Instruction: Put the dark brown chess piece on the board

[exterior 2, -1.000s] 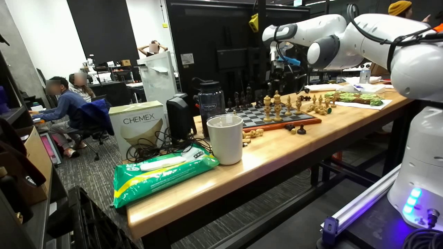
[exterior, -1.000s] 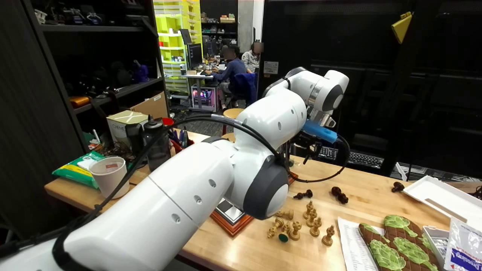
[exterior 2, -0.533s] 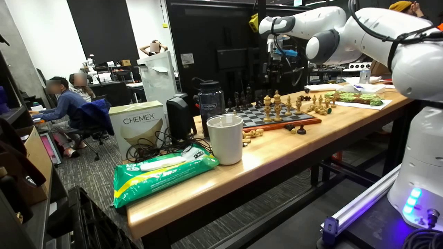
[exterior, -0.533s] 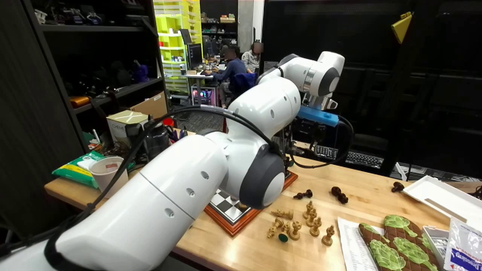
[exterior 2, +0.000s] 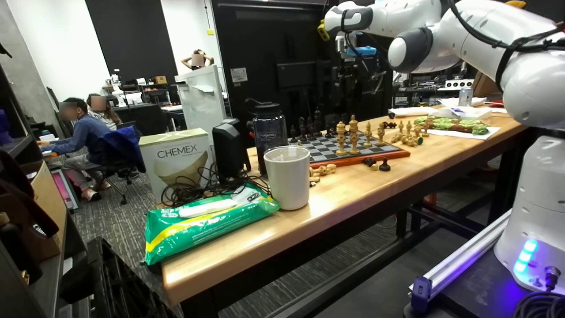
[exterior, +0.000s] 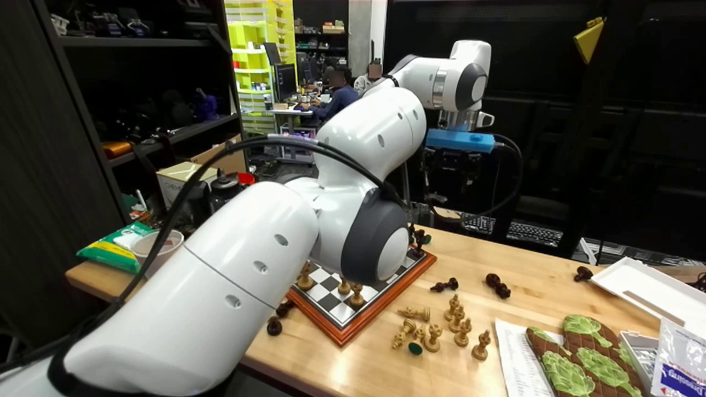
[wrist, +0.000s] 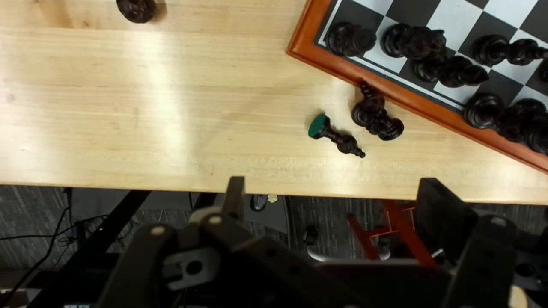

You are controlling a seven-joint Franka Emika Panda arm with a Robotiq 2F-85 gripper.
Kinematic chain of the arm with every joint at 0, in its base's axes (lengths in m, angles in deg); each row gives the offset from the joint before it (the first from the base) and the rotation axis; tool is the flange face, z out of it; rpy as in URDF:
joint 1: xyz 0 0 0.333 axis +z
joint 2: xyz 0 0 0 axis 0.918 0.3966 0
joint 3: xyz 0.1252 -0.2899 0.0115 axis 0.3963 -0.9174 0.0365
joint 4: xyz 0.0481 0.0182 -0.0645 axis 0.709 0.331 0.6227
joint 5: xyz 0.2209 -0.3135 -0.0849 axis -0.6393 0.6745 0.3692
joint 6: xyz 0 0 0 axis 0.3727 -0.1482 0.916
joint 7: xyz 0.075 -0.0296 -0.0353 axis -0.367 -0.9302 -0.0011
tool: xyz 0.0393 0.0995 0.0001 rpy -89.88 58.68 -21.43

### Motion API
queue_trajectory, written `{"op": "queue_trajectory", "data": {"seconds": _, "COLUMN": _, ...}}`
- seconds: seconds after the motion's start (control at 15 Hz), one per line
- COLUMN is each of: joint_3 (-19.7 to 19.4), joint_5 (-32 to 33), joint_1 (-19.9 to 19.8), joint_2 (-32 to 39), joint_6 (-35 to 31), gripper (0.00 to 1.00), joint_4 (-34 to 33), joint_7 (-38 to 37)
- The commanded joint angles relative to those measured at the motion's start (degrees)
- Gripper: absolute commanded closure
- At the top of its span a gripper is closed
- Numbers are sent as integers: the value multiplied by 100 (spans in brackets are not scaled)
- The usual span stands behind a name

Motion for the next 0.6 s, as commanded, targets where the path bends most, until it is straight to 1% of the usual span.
{"op": "queue_trajectory", "data": {"seconds": 0.0, "joint_3": -104, "joint_5": 70, "joint_1": 102, "joint_2": -285, "joint_6": 27, "gripper": 0, "joint_4": 56, "joint_7": -271}}
{"op": "queue_trajectory", "data": {"seconds": 0.13, "joint_3": -91, "joint_5": 38, "joint_1": 103, "joint_2": -380, "joint_6": 40, "gripper": 0, "joint_4": 69, "joint_7": -364}}
{"op": "queue_trajectory", "data": {"seconds": 0.2, "joint_3": -43, "joint_5": -5, "joint_1": 65, "joint_2": -276, "joint_6": -44, "gripper": 0, "joint_4": 119, "joint_7": -237}}
{"op": "queue_trajectory", "data": {"seconds": 0.53, "joint_3": -44, "joint_5": -7, "joint_1": 67, "joint_2": -277, "joint_6": -66, "gripper": 0, "joint_4": 193, "joint_7": -246}}
